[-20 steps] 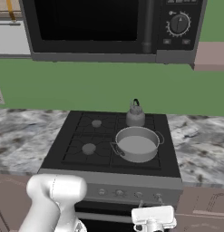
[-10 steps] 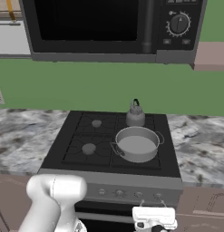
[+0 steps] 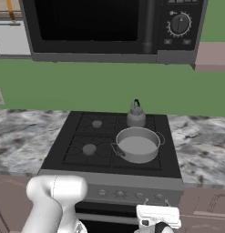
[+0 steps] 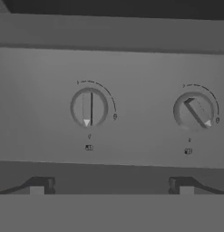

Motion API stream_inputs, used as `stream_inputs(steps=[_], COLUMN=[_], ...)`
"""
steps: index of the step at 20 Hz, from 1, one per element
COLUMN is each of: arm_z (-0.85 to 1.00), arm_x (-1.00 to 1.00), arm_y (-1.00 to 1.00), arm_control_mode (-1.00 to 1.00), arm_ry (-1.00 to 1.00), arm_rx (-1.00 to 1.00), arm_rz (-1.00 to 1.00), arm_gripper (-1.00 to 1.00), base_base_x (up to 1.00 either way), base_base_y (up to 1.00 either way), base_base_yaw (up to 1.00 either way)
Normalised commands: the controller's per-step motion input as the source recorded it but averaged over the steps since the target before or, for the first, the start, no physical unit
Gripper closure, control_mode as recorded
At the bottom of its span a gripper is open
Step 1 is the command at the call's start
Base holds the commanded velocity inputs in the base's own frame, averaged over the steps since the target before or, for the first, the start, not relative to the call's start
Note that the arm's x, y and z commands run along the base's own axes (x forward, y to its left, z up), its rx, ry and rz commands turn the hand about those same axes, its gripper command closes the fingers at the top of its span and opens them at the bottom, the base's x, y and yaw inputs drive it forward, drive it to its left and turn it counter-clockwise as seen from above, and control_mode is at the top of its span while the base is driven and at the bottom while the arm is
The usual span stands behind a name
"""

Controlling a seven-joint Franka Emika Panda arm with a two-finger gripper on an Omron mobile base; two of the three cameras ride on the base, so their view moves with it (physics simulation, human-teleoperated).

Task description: Pick the kettle from the cabinet and place it on a stove burner. Then pick the pot from the counter and place it on another stove burner. Finally, turn both burners on.

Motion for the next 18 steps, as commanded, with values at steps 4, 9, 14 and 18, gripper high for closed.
stream_inputs(steps=[4,9,14,18], arm_z=[0.00,-0.03,-0.13,-0.20], arm_x=[0.27,0.23,0.12,0.00], arm_y=[0.00,0.00,-0.05,-0.21], arm_control_mode=[-1.00,-1.00,-1.00,-1.00], arm_ry=[0.04,0.05,0.01,0.00], arm_rx=[0.00,0.00,0.03,0.04], arm_rz=[0.00,0.00,0.00,0.00], arm_gripper=[-1.00,-1.00,-1.00,-1.00], base_base_x=[0.00,0.00,0.00,0.00], base_base_y=[0.00,0.00,0.00,0.00], base_base_yaw=[0.00,0.00,0.00,0.00])
